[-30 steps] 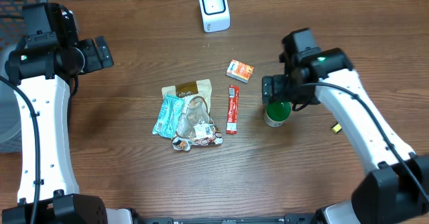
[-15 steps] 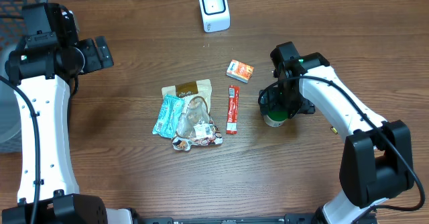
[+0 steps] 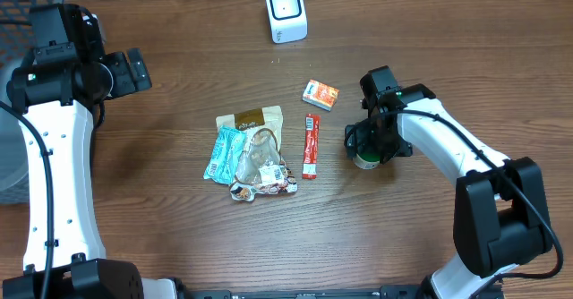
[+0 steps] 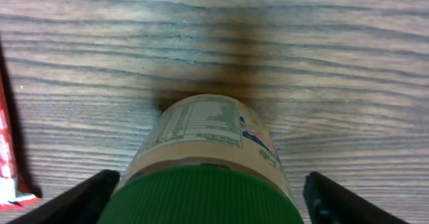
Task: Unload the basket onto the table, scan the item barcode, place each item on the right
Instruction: 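Lower the right gripper and grasp the green-lidded jar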
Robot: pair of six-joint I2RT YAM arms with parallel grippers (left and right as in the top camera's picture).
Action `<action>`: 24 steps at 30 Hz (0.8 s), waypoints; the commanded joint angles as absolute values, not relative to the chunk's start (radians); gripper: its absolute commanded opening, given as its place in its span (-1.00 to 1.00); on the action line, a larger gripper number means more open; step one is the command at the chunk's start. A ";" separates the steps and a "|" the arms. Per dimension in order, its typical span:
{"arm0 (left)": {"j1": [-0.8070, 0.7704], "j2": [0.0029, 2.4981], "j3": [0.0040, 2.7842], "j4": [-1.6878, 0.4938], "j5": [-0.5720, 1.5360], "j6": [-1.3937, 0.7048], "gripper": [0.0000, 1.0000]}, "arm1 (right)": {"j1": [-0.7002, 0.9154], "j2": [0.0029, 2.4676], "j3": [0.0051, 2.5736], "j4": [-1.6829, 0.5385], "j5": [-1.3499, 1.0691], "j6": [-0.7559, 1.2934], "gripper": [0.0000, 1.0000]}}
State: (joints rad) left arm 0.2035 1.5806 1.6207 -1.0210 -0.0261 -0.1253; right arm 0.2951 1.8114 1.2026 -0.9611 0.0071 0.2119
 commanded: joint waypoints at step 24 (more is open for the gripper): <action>0.202 1.588 1.631 -1.020 -0.018 -0.138 1.00 | 0.295 1.810 1.185 -0.953 0.007 0.411 0.54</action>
State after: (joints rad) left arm 0.2035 1.5806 1.6203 -1.0214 -0.0265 -0.1253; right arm 0.2955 1.8114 1.1942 -0.9668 0.0044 0.4221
